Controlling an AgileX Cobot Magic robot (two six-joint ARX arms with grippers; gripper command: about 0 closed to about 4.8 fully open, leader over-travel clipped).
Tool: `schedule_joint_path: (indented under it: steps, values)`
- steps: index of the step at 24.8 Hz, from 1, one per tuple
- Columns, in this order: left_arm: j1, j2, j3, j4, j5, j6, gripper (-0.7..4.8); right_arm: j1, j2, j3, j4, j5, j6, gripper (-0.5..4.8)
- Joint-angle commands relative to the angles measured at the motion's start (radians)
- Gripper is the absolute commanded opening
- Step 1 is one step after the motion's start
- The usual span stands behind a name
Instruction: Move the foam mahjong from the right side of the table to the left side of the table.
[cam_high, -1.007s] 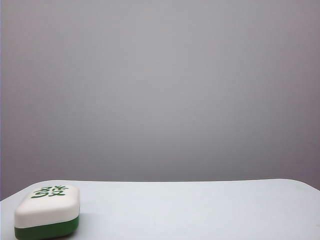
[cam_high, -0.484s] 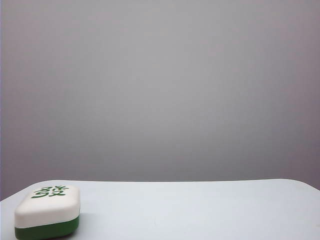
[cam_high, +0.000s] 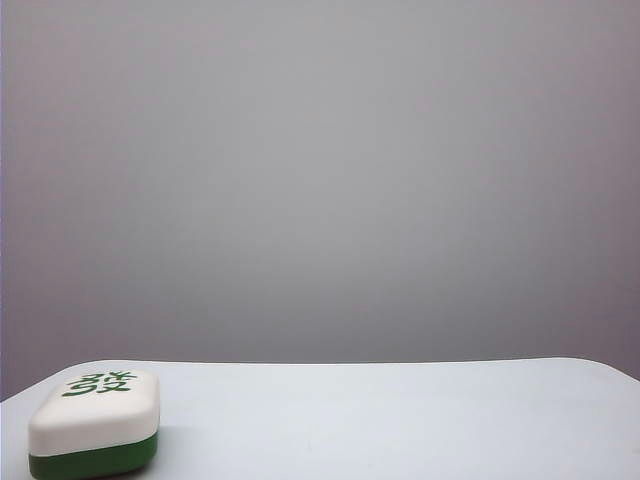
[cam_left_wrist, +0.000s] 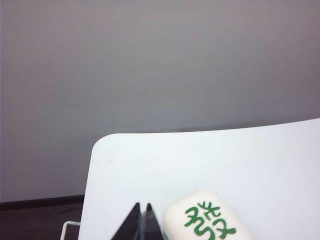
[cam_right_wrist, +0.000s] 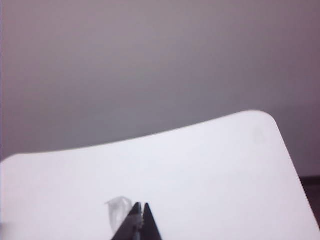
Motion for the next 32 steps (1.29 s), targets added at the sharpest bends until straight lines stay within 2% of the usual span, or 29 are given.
schedule_joint_path:
  steps: [1,7,16,18,32]
  values:
    - [0.001,0.0,-0.042,0.04,-0.011,0.032,-0.05,0.0,0.0,-0.006,-0.001,0.005,-0.013,-0.04]
    - [0.001,0.0,-0.095,0.068,-0.026,0.029,-0.05,0.0,0.0,-0.006,-0.092,0.028,-0.013,-0.05]
    - [0.008,0.0,-0.099,0.098,-0.08,-0.011,-0.05,0.0,0.0,-0.006,-0.089,0.029,-0.013,-0.05]
    - [0.007,0.0,-0.099,0.096,-0.111,-0.069,-0.01,0.0,0.0,-0.006,-0.089,0.03,-0.013,-0.05]
    - [0.007,0.0,-0.099,0.096,-0.112,-0.065,-0.01,0.0,0.0,-0.006,-0.089,0.029,-0.013,-0.05]
